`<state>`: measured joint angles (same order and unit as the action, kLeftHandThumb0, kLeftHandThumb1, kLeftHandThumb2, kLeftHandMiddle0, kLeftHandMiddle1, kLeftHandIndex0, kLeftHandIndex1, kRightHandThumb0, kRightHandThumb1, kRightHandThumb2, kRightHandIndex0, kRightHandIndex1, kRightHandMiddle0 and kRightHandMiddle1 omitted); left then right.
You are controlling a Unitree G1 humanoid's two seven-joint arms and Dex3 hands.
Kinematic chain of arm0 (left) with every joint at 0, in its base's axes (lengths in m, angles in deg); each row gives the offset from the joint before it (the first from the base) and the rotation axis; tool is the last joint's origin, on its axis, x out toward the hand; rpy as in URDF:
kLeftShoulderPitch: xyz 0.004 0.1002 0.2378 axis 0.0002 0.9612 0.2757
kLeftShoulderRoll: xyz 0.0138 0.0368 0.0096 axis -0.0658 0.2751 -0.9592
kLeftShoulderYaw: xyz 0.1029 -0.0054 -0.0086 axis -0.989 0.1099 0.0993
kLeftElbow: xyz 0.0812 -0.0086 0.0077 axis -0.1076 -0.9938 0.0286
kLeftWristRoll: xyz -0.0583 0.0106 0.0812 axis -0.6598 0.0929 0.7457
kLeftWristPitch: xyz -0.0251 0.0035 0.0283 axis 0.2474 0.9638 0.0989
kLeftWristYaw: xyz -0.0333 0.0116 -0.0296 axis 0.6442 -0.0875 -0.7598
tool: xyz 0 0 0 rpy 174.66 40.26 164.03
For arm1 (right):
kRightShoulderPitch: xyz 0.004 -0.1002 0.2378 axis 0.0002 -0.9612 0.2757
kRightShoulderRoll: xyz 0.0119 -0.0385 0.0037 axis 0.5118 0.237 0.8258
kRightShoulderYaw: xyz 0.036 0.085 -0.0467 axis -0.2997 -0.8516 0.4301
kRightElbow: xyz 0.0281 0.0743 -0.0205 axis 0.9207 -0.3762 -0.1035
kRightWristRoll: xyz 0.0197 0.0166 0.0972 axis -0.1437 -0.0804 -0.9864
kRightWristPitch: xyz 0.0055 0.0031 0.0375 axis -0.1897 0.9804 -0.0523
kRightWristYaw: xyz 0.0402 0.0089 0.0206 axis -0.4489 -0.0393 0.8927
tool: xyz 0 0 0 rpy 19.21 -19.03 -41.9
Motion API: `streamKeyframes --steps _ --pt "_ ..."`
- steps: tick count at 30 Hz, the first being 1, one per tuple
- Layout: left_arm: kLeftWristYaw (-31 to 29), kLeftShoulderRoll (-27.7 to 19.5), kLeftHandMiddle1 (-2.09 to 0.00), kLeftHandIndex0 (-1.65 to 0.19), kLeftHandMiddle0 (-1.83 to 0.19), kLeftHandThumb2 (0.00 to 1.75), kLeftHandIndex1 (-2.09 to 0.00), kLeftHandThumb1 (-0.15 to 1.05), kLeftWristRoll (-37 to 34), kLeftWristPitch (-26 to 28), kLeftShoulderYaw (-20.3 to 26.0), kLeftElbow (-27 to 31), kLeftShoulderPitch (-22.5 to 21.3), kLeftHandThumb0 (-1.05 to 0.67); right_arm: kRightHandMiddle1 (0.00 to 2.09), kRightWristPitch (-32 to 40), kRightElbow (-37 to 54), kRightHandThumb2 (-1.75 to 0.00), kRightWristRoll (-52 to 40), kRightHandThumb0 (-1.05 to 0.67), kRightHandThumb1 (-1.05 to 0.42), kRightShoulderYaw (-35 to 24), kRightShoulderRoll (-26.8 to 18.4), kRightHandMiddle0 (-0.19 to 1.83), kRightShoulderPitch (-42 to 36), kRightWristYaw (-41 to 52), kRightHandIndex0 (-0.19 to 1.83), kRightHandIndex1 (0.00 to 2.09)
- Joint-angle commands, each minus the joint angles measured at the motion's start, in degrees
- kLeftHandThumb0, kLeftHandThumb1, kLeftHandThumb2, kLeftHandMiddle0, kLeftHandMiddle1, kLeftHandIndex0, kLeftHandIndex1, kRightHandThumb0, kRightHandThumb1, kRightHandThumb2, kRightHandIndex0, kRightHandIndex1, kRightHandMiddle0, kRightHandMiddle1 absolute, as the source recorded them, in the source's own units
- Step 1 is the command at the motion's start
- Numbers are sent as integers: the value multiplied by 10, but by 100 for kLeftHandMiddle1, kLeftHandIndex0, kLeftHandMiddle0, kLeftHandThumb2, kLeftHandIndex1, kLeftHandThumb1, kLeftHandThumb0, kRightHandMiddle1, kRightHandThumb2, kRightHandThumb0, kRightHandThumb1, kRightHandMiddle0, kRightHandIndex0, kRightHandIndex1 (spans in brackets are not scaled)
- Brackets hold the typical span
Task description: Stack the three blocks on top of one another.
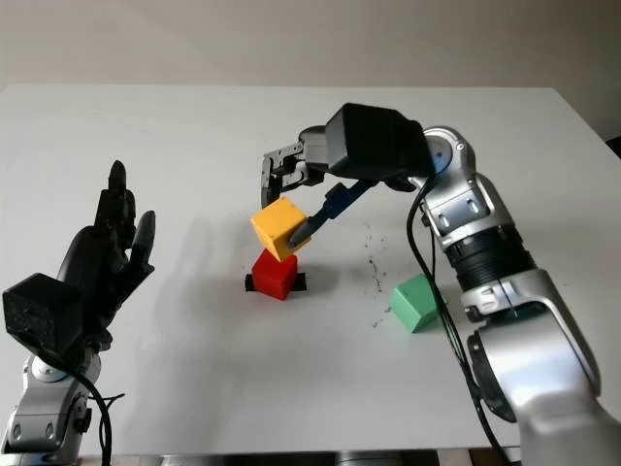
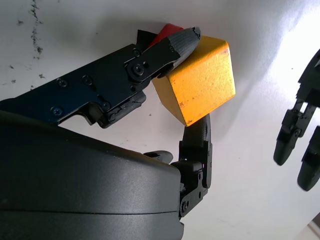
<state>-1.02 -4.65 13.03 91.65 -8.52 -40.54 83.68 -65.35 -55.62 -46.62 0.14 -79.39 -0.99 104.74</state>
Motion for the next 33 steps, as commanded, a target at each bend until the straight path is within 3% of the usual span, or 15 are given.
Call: streamKeyframes --steps 1,9,33 --pt "3 1 -4 19 19 62 -2 105 4 7 -4 14 3 -82 157 -22 -23 -5 -7 -57 -89 -5 7 50 22 4 31 3" --pt "5 6 -5 19 18 60 -3 105 2 8 -4 19 2 -79 158 -68 -81 -5 -9 -58 -89 -11 25 51 31 5 30 3" --pt "13 6 -6 18 14 57 -5 105 5 28 2 34 9 -81 159 -105 -135 -5 5 -58 -92 -7 53 43 37 -17 27 4"
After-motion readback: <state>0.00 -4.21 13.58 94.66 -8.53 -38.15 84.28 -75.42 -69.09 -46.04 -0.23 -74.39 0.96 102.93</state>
